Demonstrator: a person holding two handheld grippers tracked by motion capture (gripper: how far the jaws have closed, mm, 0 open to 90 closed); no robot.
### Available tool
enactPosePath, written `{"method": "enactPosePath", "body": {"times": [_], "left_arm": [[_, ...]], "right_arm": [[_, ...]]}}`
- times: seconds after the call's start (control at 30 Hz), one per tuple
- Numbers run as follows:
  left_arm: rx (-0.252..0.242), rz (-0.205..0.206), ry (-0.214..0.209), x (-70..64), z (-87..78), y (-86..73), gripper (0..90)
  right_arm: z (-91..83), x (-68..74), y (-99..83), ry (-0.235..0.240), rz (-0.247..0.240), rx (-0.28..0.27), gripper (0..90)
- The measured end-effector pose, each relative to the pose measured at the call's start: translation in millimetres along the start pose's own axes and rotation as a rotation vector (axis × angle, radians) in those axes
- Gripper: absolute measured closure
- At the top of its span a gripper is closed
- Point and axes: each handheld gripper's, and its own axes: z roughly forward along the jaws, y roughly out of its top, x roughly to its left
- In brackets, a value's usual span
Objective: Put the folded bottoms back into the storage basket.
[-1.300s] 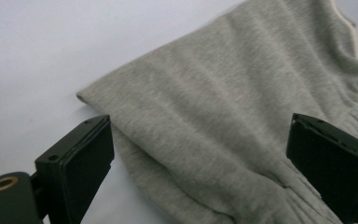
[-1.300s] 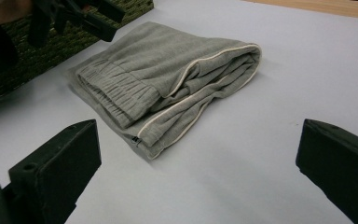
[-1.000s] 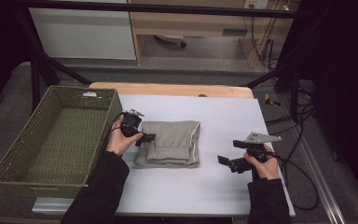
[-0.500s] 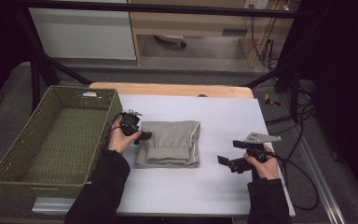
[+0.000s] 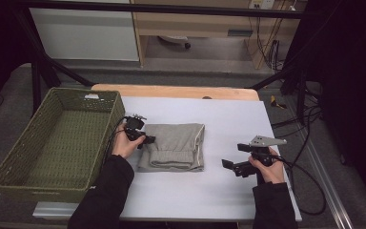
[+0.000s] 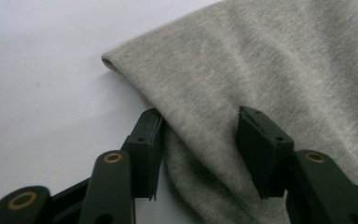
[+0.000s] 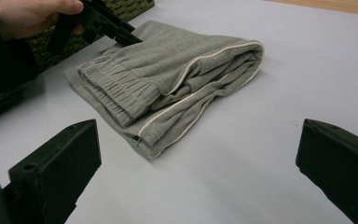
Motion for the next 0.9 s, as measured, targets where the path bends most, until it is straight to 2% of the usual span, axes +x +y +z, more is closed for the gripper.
{"method": "enactPosePath", "body": {"times": [0.2,0.37,0.67,0.73,0.9], "left_arm": [[0.007,-0.008,-0.027,-1.7,0.3,0.0,64.1],[0.004,0.019,-0.028,-3.5,1.0,0.0,69.6],[0.002,0.002,-0.034,-2.3,2.2,0.1,72.5],[0.004,-0.003,-0.038,-1.5,2.3,0.0,72.7],[0.011,0.020,-0.022,-4.2,2.7,0.7,73.0]], "right_arm": [[2.7,0.7,-0.2,-0.002,0.007,0.007,0.3],[5.7,1.2,0.3,0.005,0.017,-0.003,0.3],[12.9,2.7,0.7,-0.009,0.016,-0.007,0.4],[15.3,3.9,1.7,-0.024,0.019,-0.008,0.4],[25.7,7.0,6.4,-0.074,0.032,-0.017,1.9]]}}
